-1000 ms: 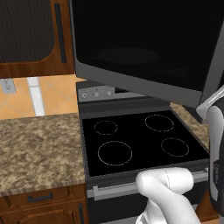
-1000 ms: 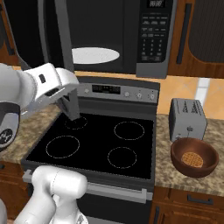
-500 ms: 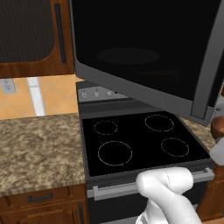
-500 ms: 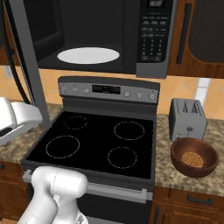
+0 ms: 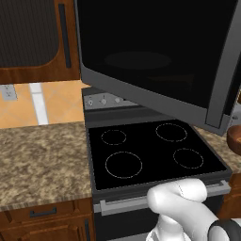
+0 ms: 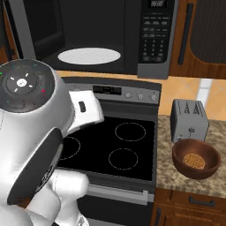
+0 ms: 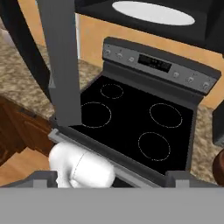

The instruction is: Open the microwave, place the bowl with waffle inside the microwave, then close the microwave door and turn it on.

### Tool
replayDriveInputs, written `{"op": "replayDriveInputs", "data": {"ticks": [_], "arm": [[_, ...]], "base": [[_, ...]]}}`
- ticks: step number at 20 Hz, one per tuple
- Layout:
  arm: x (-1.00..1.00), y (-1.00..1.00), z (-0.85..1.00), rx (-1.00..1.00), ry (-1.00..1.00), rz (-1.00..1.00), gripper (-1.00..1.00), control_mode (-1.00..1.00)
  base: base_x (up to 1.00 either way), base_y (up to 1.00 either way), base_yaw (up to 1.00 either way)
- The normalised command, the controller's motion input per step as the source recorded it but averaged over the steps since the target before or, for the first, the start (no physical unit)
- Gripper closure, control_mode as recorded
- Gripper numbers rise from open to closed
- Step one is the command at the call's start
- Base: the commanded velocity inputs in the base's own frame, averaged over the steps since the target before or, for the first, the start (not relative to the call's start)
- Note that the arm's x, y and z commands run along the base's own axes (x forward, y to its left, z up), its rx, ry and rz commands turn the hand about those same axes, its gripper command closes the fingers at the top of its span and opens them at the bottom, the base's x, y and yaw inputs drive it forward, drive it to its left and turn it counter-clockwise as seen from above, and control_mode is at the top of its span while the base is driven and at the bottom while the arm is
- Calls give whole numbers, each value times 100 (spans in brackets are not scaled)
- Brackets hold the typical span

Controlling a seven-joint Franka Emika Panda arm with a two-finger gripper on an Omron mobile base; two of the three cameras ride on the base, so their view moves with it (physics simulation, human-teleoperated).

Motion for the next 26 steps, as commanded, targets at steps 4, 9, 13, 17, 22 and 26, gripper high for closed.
{"op": "replayDriveInputs", "data": {"ticks": [4,9,13,17,22,26], "arm": [[62,7,-27,48,-5,18,-100,-100],[65,13,-11,53,-5,16,-100,-100],[28,0,-9,52,0,7,-100,-100],[52,6,-12,26,33,-11,-100,-100],[98,2,-9,19,68,-3,-100,-100],[79,8,-6,22,73,9,-100,-100]], "base": [[0,0,0],[0,0,0],[0,0,0],[0,0,0],[0,0,0],[0,0,0]]}}
